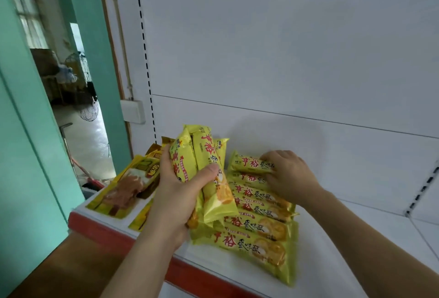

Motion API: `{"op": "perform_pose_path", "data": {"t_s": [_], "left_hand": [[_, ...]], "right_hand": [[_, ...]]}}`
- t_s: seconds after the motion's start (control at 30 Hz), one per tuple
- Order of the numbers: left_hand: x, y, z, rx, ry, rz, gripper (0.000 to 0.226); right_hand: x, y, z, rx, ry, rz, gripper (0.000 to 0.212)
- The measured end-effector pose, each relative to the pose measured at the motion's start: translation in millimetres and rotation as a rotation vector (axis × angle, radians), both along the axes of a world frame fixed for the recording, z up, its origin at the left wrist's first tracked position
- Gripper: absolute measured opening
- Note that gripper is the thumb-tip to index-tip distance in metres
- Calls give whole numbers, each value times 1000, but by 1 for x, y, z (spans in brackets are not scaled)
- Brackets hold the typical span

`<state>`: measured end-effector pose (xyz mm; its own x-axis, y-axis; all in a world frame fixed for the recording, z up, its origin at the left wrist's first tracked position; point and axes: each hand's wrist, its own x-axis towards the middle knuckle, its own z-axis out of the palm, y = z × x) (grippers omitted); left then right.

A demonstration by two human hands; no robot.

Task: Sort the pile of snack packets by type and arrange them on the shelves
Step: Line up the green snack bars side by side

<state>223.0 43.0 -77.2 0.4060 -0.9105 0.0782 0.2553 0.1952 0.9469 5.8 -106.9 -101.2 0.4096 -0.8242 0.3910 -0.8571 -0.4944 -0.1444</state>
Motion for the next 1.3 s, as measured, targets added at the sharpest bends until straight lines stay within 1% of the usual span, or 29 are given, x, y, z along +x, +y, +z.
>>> {"op": "perform_pose_path", "data": {"t_s": [0.1,0.17,0.23,0.33,0.4,0.47,0.53,0.6,0.63,0.67,0.7,0.73,0.77,0.8,0.87,0.9,0.97,1.03,1.13,1.2,1.23,1.3], "left_hand": [[20,-15,-5,20,-9,-68,114],[33,-22,-6,25,-47,-139,110],[43,-25,-5,19,-47,-189,110],[56,-29,-1,-4,-35,-246,108],[62,-30,-1,-13,-34,-282,109],[63,-31,-3,2,-20,-326,111],[59,-32,-4,-7,-12,-366,112],[51,-31,-6,-23,-7,-396,116],[47,-31,-7,-34,-16,-407,118],[42,-30,-9,-47,-27,-419,120],[38,-29,-10,-59,-41,-423,122],[33,-28,-11,-67,-51,-428,120],[29,-27,-12,-70,-57,-430,114],[26,-26,-12,-63,-57,-429,102],[20,-27,-15,-41,-72,-426,82],[17,-27,-15,-29,-90,-431,78],[12,-29,-16,1,-112,-456,80],[5,-28,-15,18,-110,-495,82],[0,-25,-16,-7,-128,-508,81],[4,-24,-14,-15,-133,-475,81],[8,-25,-12,-15,-124,-452,81],[16,-28,-10,5,-86,-397,83]], "right_hand": [[8,-4,-6,-4,65,-75,41],[13,-1,-9,-30,110,-147,41],[20,3,-10,-60,143,-212,44],[29,14,-1,-32,122,-275,50],[36,29,3,-34,72,-304,49],[48,53,8,-39,-95,-324,41],[65,84,15,-23,-365,-318,30],[87,117,23,40,-647,-272,22],[97,132,26,96,-762,-234,22],[105,145,25,151,-836,-191,26],[110,155,24,187,-857,-163,34],[112,161,21,199,-854,-152,42],[110,165,19,202,-855,-152,48],[107,168,18,208,-865,-157,52],[100,172,20,229,-873,-171,53],[96,173,20,240,-871,-180,51],[91,174,21,249,-871,-215,45],[87,172,23,211,-829,-266,37],[80,169,27,135,-757,-310,44],[70,165,32,88,-756,-308,39],[61,159,35,44,-722,-326,37],[41,141,37,-46,-570,-385,40]]}}
